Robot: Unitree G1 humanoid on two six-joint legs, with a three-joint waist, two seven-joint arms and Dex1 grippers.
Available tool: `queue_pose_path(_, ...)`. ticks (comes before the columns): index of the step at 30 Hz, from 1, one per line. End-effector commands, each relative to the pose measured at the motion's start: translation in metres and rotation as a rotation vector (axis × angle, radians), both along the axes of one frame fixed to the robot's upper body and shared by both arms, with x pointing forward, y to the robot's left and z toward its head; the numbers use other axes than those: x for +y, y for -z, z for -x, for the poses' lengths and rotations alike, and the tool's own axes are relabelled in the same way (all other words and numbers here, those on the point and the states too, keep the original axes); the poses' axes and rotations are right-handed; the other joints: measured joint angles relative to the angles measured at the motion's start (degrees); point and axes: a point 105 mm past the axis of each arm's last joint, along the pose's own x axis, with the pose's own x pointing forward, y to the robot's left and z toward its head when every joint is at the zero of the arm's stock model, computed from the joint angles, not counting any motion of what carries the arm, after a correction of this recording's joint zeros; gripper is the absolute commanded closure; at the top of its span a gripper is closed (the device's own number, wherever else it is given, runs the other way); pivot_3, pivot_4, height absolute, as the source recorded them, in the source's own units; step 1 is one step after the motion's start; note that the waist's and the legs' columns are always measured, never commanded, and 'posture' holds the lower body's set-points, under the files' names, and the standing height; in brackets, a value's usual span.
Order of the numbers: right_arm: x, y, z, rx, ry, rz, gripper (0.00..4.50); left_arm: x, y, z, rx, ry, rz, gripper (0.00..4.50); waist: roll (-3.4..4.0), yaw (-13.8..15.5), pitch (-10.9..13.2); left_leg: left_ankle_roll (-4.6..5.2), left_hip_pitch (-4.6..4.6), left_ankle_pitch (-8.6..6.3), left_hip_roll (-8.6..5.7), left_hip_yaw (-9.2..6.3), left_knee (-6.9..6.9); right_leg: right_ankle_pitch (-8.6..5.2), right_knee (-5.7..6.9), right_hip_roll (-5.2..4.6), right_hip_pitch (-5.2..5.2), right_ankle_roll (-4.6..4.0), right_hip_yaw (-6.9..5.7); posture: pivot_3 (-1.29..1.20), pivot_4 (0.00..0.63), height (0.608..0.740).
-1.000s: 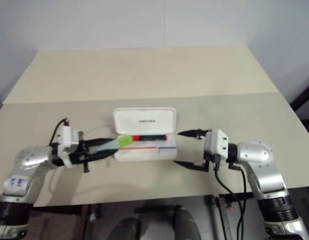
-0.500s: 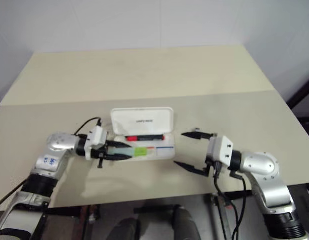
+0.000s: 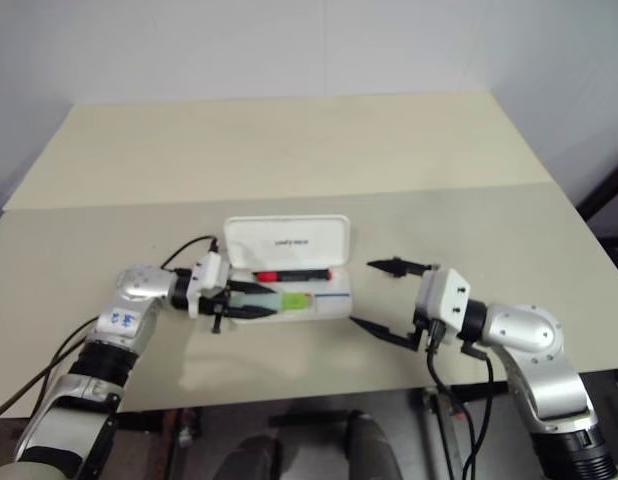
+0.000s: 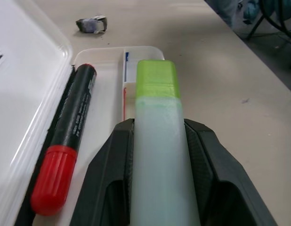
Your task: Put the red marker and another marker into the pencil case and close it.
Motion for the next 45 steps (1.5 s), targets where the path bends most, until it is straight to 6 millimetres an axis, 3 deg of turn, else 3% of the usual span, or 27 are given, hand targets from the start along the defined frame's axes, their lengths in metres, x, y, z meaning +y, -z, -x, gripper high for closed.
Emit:
queue_pose_path(1,0.004,-0.014,0.003,-0.063,-0.013,-0.006,0.0,-0.003,-0.004,-0.005,-0.034,-0.023,0.008,1.72,0.0,0.2,0.0,0.0,0.01,0.0,0.0,0.0,0.02,0.0,0.0,0.0,0.01,0.01,0.0,0.0,0.15,0.74)
queue_pose_path(6,0.007,-0.015,0.001,-0.068,-0.017,-0.015,0.0,-0.007,-0.011,-0.005,-0.042,-0.026,0.058,0.02,0.0,0.8,0.0,0.0,0.01,0.0,-0.01,0.0,0.1,0.01,0.02,0.0,0.04,0.02,0.01,0.0,0.15,0.74)
queue_pose_path(14,0.01,-0.011,-0.002,-0.047,0.001,-0.035,0.0,-0.007,-0.016,-0.001,-0.065,-0.003,0.066,0.02,0.0,1.2,0.0,0.0,0.0,0.0,-0.01,-0.01,0.08,0.01,-0.01,0.01,0.03,0.02,0.01,0.0,0.15,0.74)
queue_pose_path(25,-0.003,0.014,-0.034,0.116,0.378,-0.215,0.0,0.004,-0.041,0.017,-0.12,-0.013,0.124,0.02,0.01,1.1,0.0,0.0,0.01,0.0,0.02,-0.01,0.0,0.0,0.03,0.03,-0.03,0.0,0.05,0.0,0.15,0.74)
queue_pose_path(35,-0.007,0.025,-0.064,0.161,0.711,-0.361,0.0,0.042,-0.061,0.03,-0.149,-0.123,0.081,0.02,0.01,0.8,0.0,0.0,0.01,0.0,0.04,0.01,-0.03,-0.01,0.06,0.05,-0.09,-0.03,0.08,0.0,0.15,0.74)
queue_pose_path(45,-0.007,0.036,-0.079,0.202,0.823,-0.383,0.0,0.076,-0.072,0.031,-0.16,-0.22,0.037,0.02,0.02,0.4,0.0,0.0,-0.02,0.0,0.05,0.0,-0.21,-0.03,0.02,0.05,-0.15,-0.07,0.06,0.0,0.15,0.74)
